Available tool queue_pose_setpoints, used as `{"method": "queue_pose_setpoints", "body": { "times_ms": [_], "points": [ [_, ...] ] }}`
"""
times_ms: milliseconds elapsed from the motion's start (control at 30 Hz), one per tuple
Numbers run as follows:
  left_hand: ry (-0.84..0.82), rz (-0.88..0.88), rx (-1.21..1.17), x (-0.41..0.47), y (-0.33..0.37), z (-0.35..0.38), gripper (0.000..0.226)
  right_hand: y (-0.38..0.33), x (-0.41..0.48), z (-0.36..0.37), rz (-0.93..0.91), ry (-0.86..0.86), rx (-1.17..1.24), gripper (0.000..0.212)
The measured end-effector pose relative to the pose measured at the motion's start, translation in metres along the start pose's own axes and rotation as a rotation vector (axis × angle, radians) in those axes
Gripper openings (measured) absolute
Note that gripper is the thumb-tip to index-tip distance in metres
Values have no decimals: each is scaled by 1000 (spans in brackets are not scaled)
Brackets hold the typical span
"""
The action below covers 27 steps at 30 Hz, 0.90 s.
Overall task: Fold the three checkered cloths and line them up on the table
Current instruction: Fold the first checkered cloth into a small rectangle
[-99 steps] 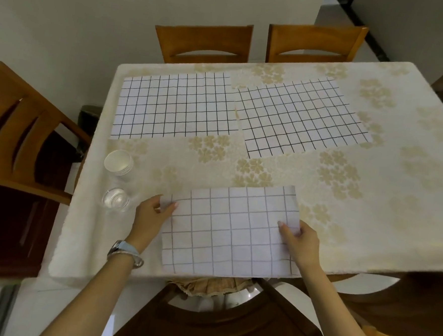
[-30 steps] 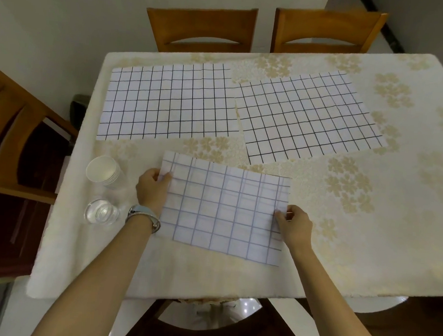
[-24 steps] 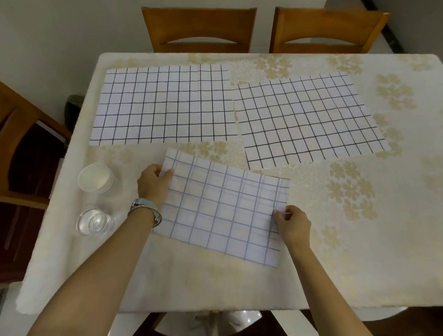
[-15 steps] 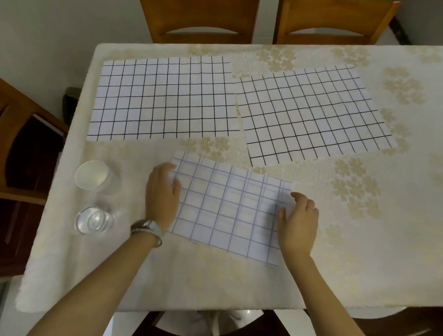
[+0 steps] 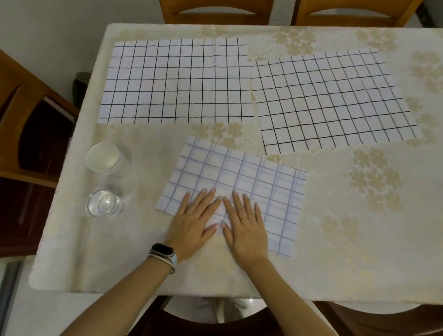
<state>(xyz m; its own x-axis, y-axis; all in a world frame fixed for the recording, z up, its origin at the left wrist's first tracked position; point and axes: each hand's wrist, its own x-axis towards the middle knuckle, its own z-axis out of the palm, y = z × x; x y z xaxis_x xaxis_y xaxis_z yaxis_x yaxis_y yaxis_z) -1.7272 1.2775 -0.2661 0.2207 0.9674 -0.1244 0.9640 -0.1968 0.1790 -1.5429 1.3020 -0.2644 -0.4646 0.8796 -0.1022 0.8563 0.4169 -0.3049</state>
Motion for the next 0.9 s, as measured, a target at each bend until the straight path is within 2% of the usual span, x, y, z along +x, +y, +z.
{"method": "queue_pose_setpoints", "body": {
  "times_ms": [367,533,633,733,900],
  "points": [
    [0,-3,0,-7,-53,-13,70,35,-45,-13,202,8,-33,65],
    [32,-43,-16,-6,-47,-17,71,37,-51,-14,206,-1,-6,64],
    [110,-61,-9,-2,-30,-29,67,41,-52,-22,170,12,124,59],
    [187,7,-110,2,8,-36,57,49,-58,-38,169,82,301,54],
    [110,234,-181,1,95,-27,59,73,-89,-61,265,220,403,59]
  ]
}}
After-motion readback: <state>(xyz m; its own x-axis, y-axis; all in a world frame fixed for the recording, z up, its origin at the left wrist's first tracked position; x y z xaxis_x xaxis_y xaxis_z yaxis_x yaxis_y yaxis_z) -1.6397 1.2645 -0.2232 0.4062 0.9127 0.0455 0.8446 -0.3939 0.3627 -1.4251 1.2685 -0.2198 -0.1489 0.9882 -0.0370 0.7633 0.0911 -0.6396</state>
